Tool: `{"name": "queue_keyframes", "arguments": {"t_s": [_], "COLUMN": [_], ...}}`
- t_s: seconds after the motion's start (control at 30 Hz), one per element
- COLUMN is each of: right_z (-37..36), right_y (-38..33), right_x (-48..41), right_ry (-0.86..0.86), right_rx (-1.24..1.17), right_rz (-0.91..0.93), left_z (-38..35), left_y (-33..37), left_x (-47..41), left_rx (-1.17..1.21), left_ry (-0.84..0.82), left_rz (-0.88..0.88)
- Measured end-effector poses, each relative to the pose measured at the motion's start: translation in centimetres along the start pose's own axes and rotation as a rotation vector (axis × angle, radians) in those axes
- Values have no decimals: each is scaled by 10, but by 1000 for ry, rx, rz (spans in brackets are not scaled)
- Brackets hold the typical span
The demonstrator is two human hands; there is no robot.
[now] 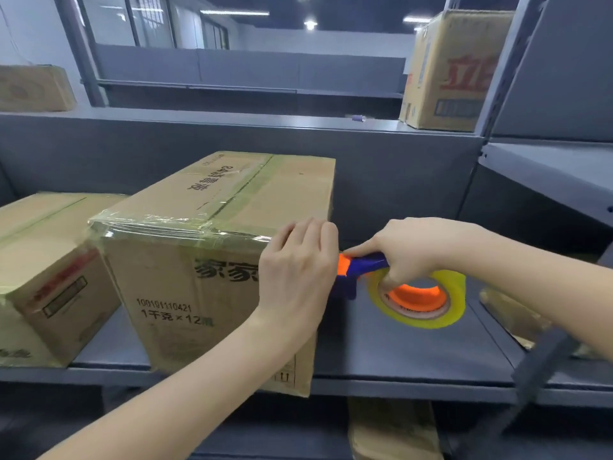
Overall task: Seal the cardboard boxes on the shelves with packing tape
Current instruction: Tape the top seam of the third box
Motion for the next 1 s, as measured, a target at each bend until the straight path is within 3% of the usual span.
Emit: {"name": "queue_keyframes", "arguments": {"t_s": [0.17,0.3,0.43,0.63,0.83,1.0], "right_z": [21,53,87,114,116,110], "right_y": [33,37,6,-49,-95,-116], "right_x": [18,27,23,-9,-52,-73], "right_ry": [222,589,804,802,749,745], "right_rx": [-32,-37,75,139,-23,-61], "right_rz": [-152,-314,-277,-190,-113,-131], "left_z": [-1,5,14,28,42,52], "left_y": [3,-11,-31,-97,-185,-235], "left_x": [-1,-2,-2,7,26,39], "left_rx": [-14,206,364,331,224,287], "left_ry": [23,-108,-213,-164,-176,-137], "left_rz": [20,40,67,98,261,323]}}
Point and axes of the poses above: each hand's wrist, its own x-axis away from the middle knuckle, its own z-axis out of the back of the hand, y = z × x, the point moved 5 cm from there along -x, towards the middle knuckle, and after that the axes turned 2 degrees about -z, right-handed, at the moved point
